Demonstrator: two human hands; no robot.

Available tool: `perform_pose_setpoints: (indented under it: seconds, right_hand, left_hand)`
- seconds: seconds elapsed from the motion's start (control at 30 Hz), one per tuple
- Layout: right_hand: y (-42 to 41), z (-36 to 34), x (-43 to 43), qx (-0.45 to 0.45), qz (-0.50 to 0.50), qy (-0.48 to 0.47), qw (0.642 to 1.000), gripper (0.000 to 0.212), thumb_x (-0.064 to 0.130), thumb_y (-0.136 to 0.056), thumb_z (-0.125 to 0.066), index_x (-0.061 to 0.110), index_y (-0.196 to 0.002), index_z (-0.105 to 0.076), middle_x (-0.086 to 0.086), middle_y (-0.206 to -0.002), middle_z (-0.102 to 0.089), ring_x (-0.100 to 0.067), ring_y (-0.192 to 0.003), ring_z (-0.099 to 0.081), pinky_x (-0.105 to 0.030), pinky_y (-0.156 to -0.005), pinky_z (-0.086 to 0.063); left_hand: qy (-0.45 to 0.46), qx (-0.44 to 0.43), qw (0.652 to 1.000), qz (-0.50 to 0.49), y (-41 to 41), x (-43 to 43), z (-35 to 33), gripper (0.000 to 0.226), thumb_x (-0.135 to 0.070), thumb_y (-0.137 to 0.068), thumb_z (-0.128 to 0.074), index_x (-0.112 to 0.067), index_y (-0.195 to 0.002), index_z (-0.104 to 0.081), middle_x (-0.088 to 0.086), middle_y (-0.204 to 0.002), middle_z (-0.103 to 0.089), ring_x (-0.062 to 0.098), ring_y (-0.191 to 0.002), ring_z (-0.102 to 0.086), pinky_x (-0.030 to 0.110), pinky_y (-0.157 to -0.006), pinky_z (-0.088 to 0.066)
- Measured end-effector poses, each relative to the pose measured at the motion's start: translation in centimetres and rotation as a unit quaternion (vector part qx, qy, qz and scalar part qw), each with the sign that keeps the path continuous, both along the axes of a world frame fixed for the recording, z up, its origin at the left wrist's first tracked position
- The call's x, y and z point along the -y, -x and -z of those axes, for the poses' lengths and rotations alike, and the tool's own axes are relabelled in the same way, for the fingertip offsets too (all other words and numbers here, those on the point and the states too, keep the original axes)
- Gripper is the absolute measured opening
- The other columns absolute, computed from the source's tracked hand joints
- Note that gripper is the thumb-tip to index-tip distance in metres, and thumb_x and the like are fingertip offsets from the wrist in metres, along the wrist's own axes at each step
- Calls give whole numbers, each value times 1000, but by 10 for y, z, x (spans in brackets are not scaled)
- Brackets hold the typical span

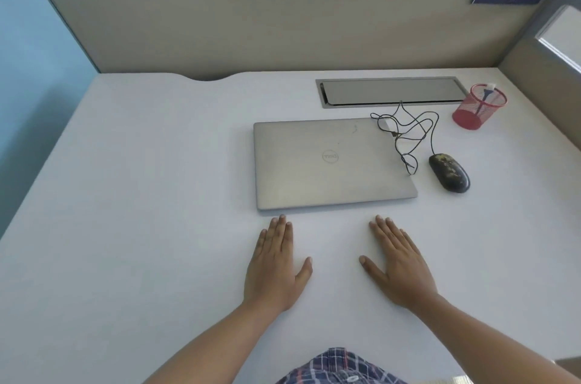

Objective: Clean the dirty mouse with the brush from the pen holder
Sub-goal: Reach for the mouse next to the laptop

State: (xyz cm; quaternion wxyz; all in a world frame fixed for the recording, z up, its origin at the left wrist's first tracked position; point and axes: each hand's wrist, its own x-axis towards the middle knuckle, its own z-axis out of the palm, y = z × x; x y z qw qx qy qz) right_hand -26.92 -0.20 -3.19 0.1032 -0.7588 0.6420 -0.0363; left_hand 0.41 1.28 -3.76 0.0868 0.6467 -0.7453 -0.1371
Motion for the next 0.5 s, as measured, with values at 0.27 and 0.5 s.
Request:
perform_pose_setpoints:
  seconds: [0.27, 0.5]
  right_hand:
    - [-1, 0, -3, 8, 15, 13, 1000, 80, 71, -91, -23, 29, -158, -9, 14, -165, -2, -3, -151, 6, -22, -120, 7]
    - [5, -2, -1, 203, 106, 20, 973, 84, 65, -86, -49, 33, -156, -15, 26, -157, -17, 9, -144, -11, -14, -116, -8]
  left_hand:
    - [16, -20, 1000, 2, 1, 0, -1, 84, -60, -91, -17, -11, -158, -7, 1, -167, 8, 9, -149, 17, 27, -119, 17]
    - [26, -31, 999, -2, 3, 0, -3, 86, -61, -88, -27, -5, -153, -31, 3, -164, -18, 14, -150, -12, 22, -119, 7]
